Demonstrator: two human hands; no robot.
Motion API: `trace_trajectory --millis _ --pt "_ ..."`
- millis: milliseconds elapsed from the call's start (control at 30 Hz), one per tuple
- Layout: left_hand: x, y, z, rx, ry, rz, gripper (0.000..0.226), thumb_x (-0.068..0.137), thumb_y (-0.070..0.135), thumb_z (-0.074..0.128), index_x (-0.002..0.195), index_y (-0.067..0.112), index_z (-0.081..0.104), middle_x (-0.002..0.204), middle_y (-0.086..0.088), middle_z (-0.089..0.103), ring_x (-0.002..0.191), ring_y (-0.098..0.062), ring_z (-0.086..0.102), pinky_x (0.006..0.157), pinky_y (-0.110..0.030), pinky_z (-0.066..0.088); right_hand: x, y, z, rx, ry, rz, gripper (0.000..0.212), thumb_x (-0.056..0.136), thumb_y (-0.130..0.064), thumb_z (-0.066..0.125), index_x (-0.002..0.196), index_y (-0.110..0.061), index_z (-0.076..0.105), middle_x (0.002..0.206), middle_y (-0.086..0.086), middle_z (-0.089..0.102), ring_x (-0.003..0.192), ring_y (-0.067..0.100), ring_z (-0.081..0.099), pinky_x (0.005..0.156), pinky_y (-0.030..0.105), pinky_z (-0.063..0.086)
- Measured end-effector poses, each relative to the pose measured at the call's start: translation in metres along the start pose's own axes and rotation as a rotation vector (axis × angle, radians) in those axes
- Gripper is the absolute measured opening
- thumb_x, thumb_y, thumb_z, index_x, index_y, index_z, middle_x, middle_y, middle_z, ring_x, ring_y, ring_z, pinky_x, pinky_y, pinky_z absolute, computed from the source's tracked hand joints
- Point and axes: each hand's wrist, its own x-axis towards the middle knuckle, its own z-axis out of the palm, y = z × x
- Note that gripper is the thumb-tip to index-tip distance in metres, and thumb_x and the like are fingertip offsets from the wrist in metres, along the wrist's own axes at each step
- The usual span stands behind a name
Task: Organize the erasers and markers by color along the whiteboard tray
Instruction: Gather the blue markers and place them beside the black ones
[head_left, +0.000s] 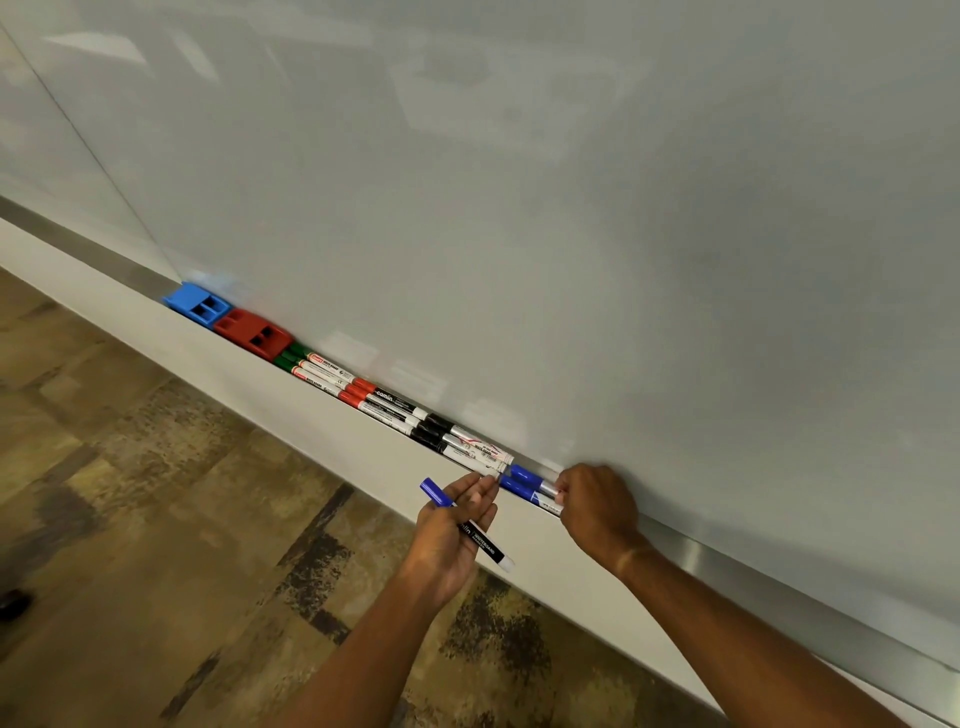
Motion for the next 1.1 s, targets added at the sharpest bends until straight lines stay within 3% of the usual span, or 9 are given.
trace_trajectory --millis 200,333,467,533,633,833,967,1033,1100 --pt "-0.001 0.000 -0.001 0.008 0.014 -0.009 0.030 0.093 -0.008 0.045 0.118 0.000 0.058 0.116 -0.017 0.069 0.109 -0.027 0.066 0.104 -0.040 0.045 -0.002 -0.001 0.003 0.031 -0.054 -0.008 0.041 0.076 -0.043 0.074 0.105 -0.016 0.061 0.107 0.006 0.070 0.096 0.019 0.068 0.075 0.026 0.054" --pt "-0.003 0.000 0.002 0.004 0.029 0.004 0.030 0.092 -0.009 0.046 0.118 0.000 0.058 0.117 -0.018 0.069 0.110 -0.028 0.066 0.104 -0.041 0.045 -0.004 -0.001 0.003 0.046 -0.052 -0.029 0.034 0.080 -0.040 0.071 0.104 -0.017 0.061 0.108 0.004 0.070 0.099 0.018 0.067 0.075 0.025 0.055" --pt "-0.007 0.002 0.009 0.020 0.048 0.051 0.030 0.092 -0.010 0.045 0.119 -0.002 0.058 0.116 -0.018 0.069 0.110 -0.028 0.066 0.102 -0.041 0.046 -0.010 -0.019 0.003 0.352 -0.009 -0.091 0.018 0.084 -0.027 0.071 0.097 -0.015 0.071 0.098 0.001 0.073 0.090 0.009 0.068 0.074 0.023 0.057" --pt "-0.009 0.002 0.014 0.021 0.043 0.066 0.030 0.092 -0.011 0.044 0.119 -0.004 0.057 0.117 -0.020 0.068 0.110 -0.029 0.065 0.097 -0.040 0.050 -0.017 -0.034 0.002 0.522 -0.106 -0.137 0.017 0.081 -0.025 0.074 0.096 -0.017 0.074 0.089 -0.005 0.075 0.079 0.001 0.068 0.075 0.020 0.056" --pt "-0.013 0.000 0.021 0.028 0.031 0.068 0.030 0.091 -0.010 0.046 0.118 -0.004 0.057 0.117 -0.021 0.067 0.110 -0.032 0.065 0.084 -0.039 0.057 -0.028 -0.049 0.004 0.645 -0.210 -0.171 0.017 0.080 -0.023 0.075 0.097 -0.022 0.074 0.085 -0.011 0.074 0.077 -0.004 0.068 0.071 0.012 0.054" --pt "-0.012 -0.004 0.023 0.017 0.067 0.064 0.027 0.093 -0.007 0.047 0.117 -0.003 0.058 0.118 -0.022 0.066 0.112 -0.034 0.063 0.096 -0.046 0.050 -0.033 -0.055 0.005 0.665 -0.174 -0.165 0.020 0.084 -0.016 0.071 0.104 -0.016 0.072 0.094 -0.004 0.074 0.082 0.003 0.068 0.073 0.010 0.051" --pt "-0.012 -0.004 0.024 0.024 0.073 0.070 0.026 0.092 -0.005 0.050 0.117 -0.003 0.057 0.115 -0.022 0.066 0.109 -0.034 0.064 0.091 -0.043 0.053 -0.033 -0.056 0.007 0.654 -0.146 -0.154 0.022 0.083 -0.017 0.072 0.105 -0.016 0.072 0.097 -0.004 0.074 0.084 0.004 0.068 0.077 0.014 0.052" --pt "-0.013 -0.004 0.026 0.081 0.061 0.110 0.024 0.093 -0.001 0.053 0.116 -0.001 0.057 0.108 -0.019 0.068 0.104 -0.030 0.065 0.090 -0.039 0.053 -0.029 -0.055 0.007 0.648 -0.110 -0.130 0.020 0.082 -0.019 0.074 0.101 -0.015 0.073 0.093 -0.003 0.075 0.081 0.003 0.069 0.077 0.017 0.054" --pt "-0.015 -0.001 0.025 0.216 0.039 0.178 0.022 0.095 0.006 0.053 0.116 0.004 0.059 0.110 -0.016 0.067 0.106 -0.027 0.063 0.098 -0.038 0.049 -0.023 -0.050 0.004 0.605 -0.054 -0.098 0.019 0.080 -0.020 0.076 0.097 -0.013 0.074 0.089 -0.001 0.076 0.073 0.001 0.067 0.069 0.011 0.052"
